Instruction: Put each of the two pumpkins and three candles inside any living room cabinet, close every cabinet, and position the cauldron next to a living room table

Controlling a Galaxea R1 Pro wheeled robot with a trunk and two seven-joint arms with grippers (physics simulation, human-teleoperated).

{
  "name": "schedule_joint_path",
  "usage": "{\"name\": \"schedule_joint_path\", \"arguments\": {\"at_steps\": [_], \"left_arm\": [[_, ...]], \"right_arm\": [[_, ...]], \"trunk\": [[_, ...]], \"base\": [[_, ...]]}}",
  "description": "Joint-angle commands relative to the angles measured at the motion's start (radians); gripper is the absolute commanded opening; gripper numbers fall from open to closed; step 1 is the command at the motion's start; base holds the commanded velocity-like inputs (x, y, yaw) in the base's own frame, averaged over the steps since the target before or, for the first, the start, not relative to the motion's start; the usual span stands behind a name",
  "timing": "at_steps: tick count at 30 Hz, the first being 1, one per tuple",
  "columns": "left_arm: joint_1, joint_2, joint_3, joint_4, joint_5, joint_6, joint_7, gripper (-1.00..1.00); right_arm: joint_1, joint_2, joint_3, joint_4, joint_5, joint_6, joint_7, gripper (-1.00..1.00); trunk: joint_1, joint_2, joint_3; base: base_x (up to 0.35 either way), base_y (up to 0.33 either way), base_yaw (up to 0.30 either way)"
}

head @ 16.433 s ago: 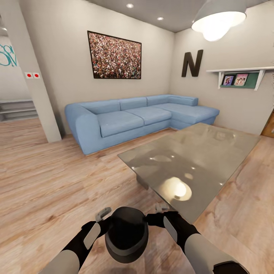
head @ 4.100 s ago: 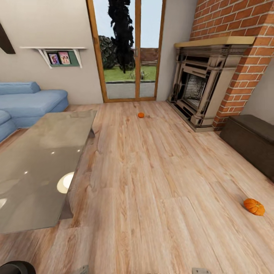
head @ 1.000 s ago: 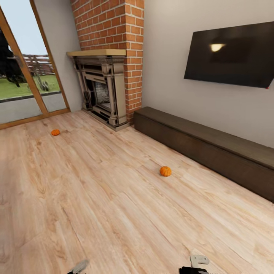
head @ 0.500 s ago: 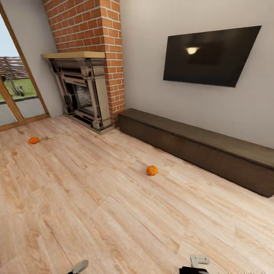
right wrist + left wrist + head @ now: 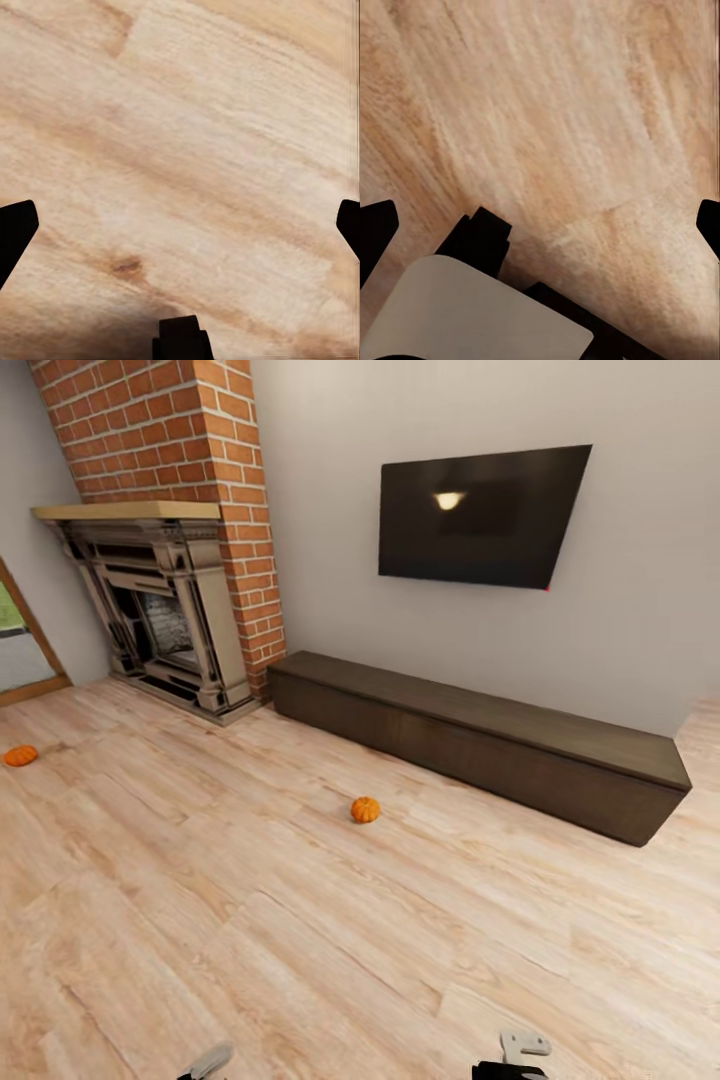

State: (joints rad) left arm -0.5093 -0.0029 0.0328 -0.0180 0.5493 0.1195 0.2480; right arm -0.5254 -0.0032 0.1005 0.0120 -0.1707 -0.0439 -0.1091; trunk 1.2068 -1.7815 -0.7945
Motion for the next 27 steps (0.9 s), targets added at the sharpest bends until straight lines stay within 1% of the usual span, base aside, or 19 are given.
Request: {"name": "schedule_joint_path", "arguments": {"at_steps": [1, 27], "left_arm": [[0.000, 0.000, 0.003, -0.002, -0.002, 0.005, 0.005, 1.00], [0.000, 0.001, 0.004, -0.002, -0.003, 0.005, 0.004, 1.00]], "right_arm": [[-0.001, 0.000, 0.008, 0.002, -0.010, -0.004, -0.001, 1.00], [0.001, -0.001, 0.008, 0.002, -0.010, -0.004, -0.001, 1.00]], "trunk": [[0.000, 0.000, 0.000], [0.000, 0.000, 0.025]], "base": [[0.000, 0.000, -0.276], [0.000, 0.000, -0.274]]}}
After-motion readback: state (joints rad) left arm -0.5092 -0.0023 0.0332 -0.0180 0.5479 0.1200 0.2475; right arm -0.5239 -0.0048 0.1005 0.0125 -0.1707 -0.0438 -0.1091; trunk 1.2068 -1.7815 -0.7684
